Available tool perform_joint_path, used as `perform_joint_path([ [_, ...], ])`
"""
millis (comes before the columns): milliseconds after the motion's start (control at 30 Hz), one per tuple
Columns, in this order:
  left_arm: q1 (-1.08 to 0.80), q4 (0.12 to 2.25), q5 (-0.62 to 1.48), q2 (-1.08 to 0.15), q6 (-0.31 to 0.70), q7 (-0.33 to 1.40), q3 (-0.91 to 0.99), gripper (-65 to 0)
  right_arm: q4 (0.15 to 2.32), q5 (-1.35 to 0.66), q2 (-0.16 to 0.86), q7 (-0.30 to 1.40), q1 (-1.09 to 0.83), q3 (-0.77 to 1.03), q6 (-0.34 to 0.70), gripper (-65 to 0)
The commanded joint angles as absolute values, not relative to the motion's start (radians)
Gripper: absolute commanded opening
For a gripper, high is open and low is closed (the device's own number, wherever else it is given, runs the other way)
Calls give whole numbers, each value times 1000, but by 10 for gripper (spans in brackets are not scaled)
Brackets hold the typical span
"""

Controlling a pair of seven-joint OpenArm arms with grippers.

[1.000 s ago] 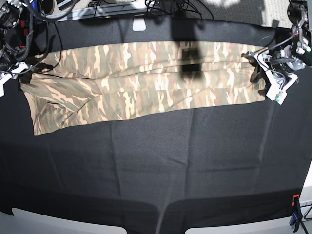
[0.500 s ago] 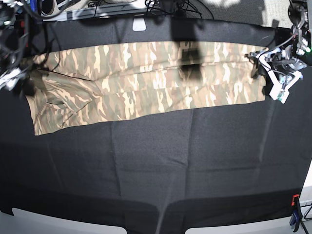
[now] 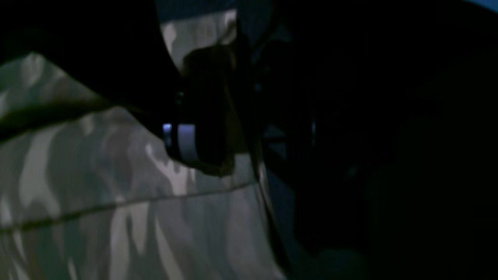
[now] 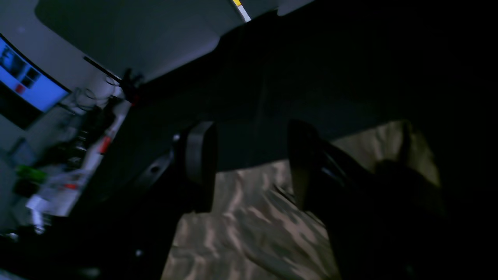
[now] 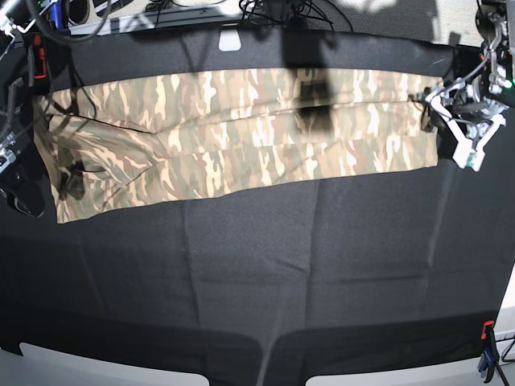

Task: Layout the t-shirt on the table in an organized manner, then fold the t-shirt properly
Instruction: 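Hold the folded shirt ends and adjust the left gripper's grip, then release the strip end and raise the right gripper away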

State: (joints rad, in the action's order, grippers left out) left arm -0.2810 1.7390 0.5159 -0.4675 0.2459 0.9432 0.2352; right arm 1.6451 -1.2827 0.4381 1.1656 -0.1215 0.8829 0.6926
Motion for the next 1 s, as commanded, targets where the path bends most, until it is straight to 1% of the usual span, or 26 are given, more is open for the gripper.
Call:
perform_joint_path([
  [0, -256, 1756, 544, -497, 223, 919, 244, -366, 1663, -1289, 463, 1142, -111, 890, 698, -364],
  [67, -231, 1757, 551, -509, 175, 917, 244, -366, 1663, -1249, 463, 1142, -111, 890, 698, -364],
  [200, -203, 1757, 539, -518, 168, 908, 243, -364, 1663, -1206, 463, 1139, -111, 890, 698, -364],
  [233, -198, 1757, 524, -518, 168, 908, 243, -350, 1663, -1207, 463, 1140, -111, 890, 698, -364],
  [267, -195, 1757, 514, -519, 168, 907, 243, -321, 1663, -1207, 463, 1139, -111, 890, 698, -364],
  [367, -193, 1757, 464, -519, 189, 905, 243, -193, 1663, -1207, 463, 1138, -111, 890, 698, -364],
  [500, -175, 1757, 410, -519, 190, 919, 243, -195, 1667, -1213, 462, 1138, -112, 890, 698, -364],
  [567, -145, 1757, 453, -519, 191, 942, 243, -195, 1687, -1217, 456, 1140, -113, 891, 698, -364],
  [633, -104, 1757, 551, -519, 191, 983, 243, -195, 1734, -1217, 436, 1140, -123, 891, 698, -364],
  [700, -62, 1757, 673, -519, 204, 1021, 243, -199, 1803, -1202, 397, 1141, -139, 897, 698, -364],
  [767, -28, 1757, 748, -513, 266, 1040, 243, -199, 1887, -1164, 345, 1141, -160, 905, 698, -364],
  [833, -6, 1757, 790, -513, 295, 1052, 243, -199, 1970, -1122, 294, 1140, -192, 906, 698, -364],
  [967, 0, 1756, 798, -513, 300, 1058, 243, -199, 2109, -1098, 190, 1140, -299, 906, 698, -364],
])
